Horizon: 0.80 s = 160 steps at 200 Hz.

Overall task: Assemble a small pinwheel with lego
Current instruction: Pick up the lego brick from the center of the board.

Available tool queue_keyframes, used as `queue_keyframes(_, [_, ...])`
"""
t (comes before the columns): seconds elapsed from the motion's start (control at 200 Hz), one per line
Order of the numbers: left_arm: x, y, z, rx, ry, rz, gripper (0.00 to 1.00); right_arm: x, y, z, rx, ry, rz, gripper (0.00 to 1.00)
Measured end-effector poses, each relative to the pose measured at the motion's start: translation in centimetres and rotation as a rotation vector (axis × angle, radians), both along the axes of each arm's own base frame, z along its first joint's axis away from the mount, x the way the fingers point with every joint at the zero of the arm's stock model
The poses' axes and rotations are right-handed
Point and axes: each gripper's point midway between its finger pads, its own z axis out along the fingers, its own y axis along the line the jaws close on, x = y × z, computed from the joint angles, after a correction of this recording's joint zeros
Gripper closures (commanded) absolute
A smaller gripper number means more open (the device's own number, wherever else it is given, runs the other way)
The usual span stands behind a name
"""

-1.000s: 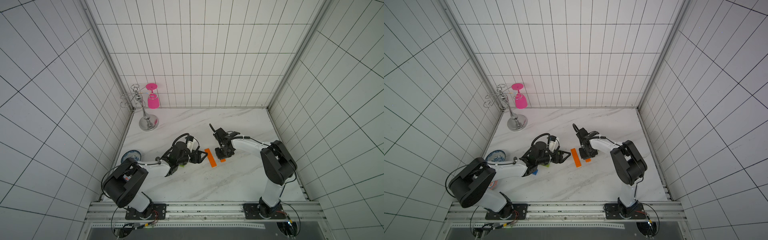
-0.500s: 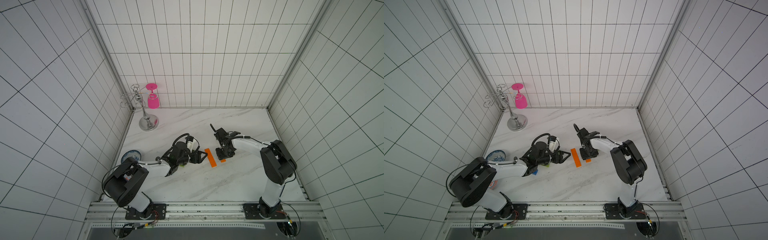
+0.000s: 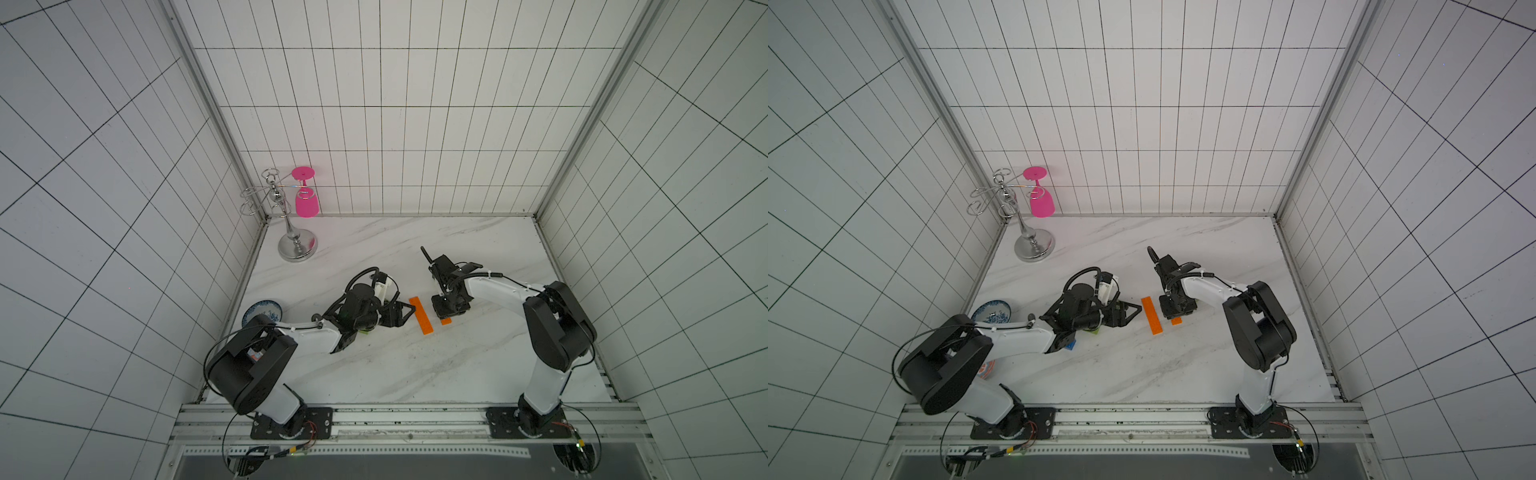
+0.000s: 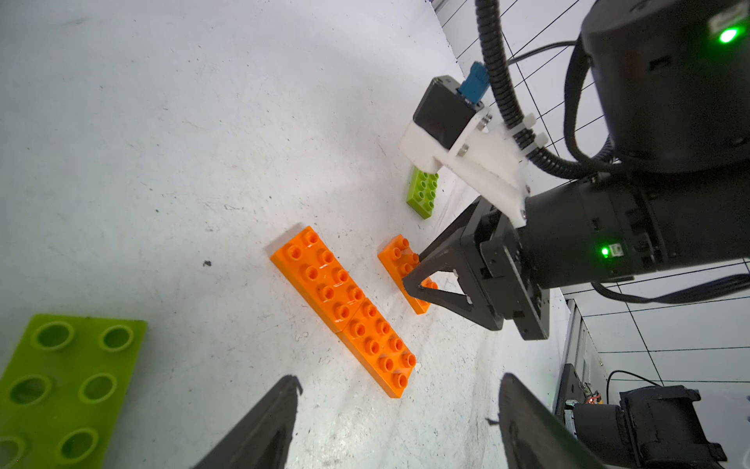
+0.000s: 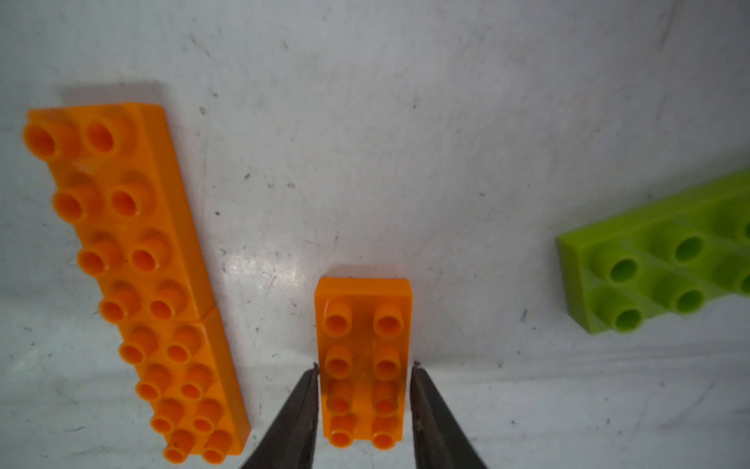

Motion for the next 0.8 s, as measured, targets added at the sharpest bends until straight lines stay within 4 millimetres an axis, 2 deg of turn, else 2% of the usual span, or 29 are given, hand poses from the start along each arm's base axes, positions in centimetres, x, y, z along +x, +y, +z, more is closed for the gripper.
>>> queue_keyframes(0.225, [0.0,0.0,0.0,0.0,0.0,0.0,0.21,-0.01,0.01,0.0,0.001,0.0,0.001,0.68])
queue_keyframes(0.475, [0.0,0.0,-0.01,0.0,0.0,0.0,0.21,0.03,-0.06,-0.01,0.006,0.004,-0.004,0.68])
queue_keyframes(0.8, [0.0,-0.01,0.01,0.0,0.0,0.0,0.21,0.11,0.0,0.12,0.008,0.001,-0.004,0.76])
